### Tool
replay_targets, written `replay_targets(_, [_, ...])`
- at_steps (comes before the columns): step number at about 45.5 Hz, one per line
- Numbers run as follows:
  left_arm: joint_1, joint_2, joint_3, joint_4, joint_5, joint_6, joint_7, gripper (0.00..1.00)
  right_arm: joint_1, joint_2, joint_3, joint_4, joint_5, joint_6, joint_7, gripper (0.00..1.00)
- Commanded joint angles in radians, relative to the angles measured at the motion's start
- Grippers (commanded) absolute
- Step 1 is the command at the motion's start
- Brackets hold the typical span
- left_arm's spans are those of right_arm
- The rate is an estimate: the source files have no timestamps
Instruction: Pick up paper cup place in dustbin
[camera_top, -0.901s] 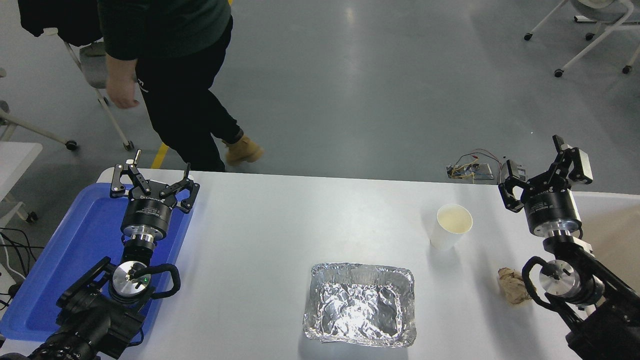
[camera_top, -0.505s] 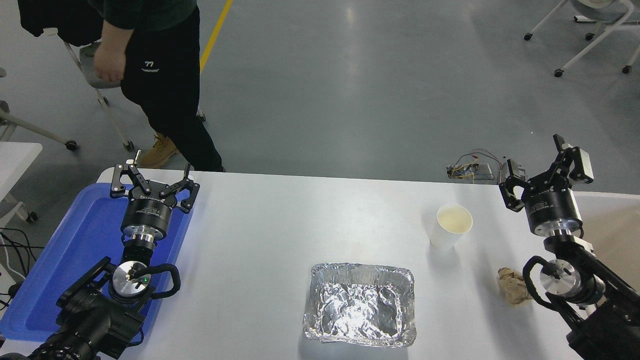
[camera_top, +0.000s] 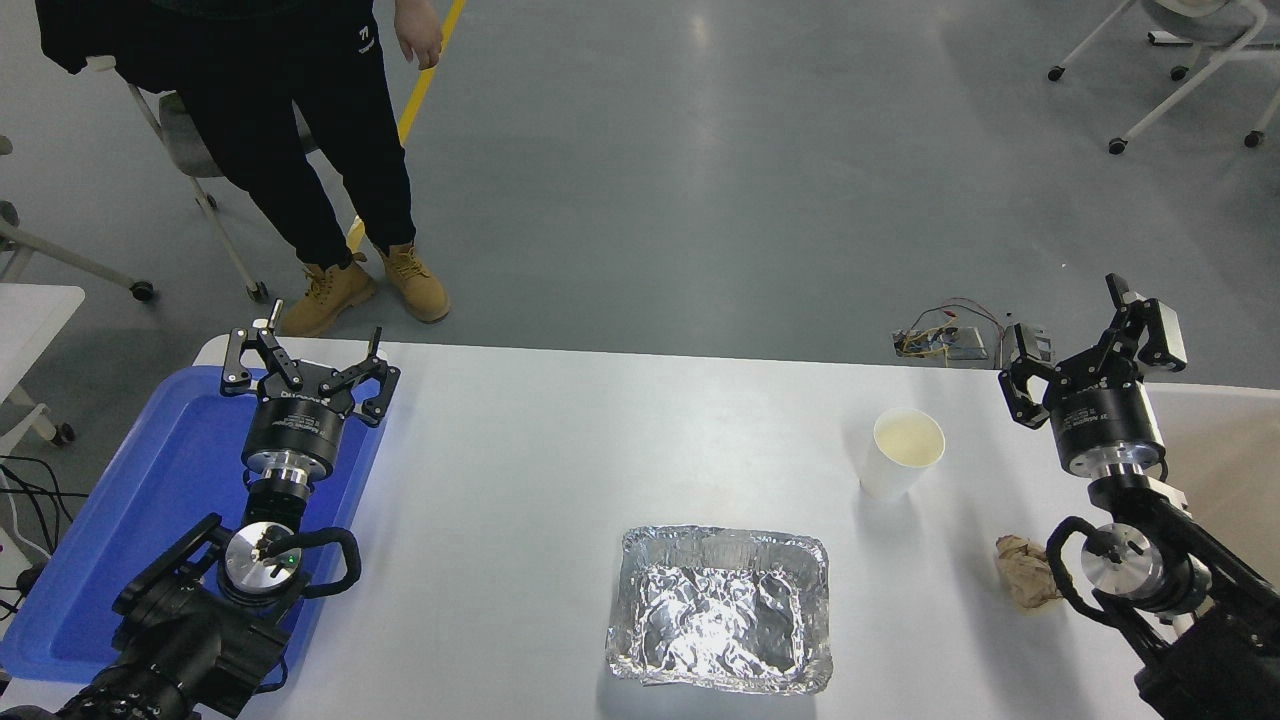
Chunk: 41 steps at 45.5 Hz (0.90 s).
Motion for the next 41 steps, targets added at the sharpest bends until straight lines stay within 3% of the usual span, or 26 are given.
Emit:
replay_targets(1, [0.0,0.0,-0.001,0.0,0.0,0.0,0.0,1.0,-0.006,0.0,0.001,-0.002,0.0,0.0,0.0,1.0])
replay_targets(41, [0.0,0.0,-0.001,0.0,0.0,0.0,0.0,1.0,0.012,0.0,-0.034,-0.005,-0.001,-0.006,0.0,1.0])
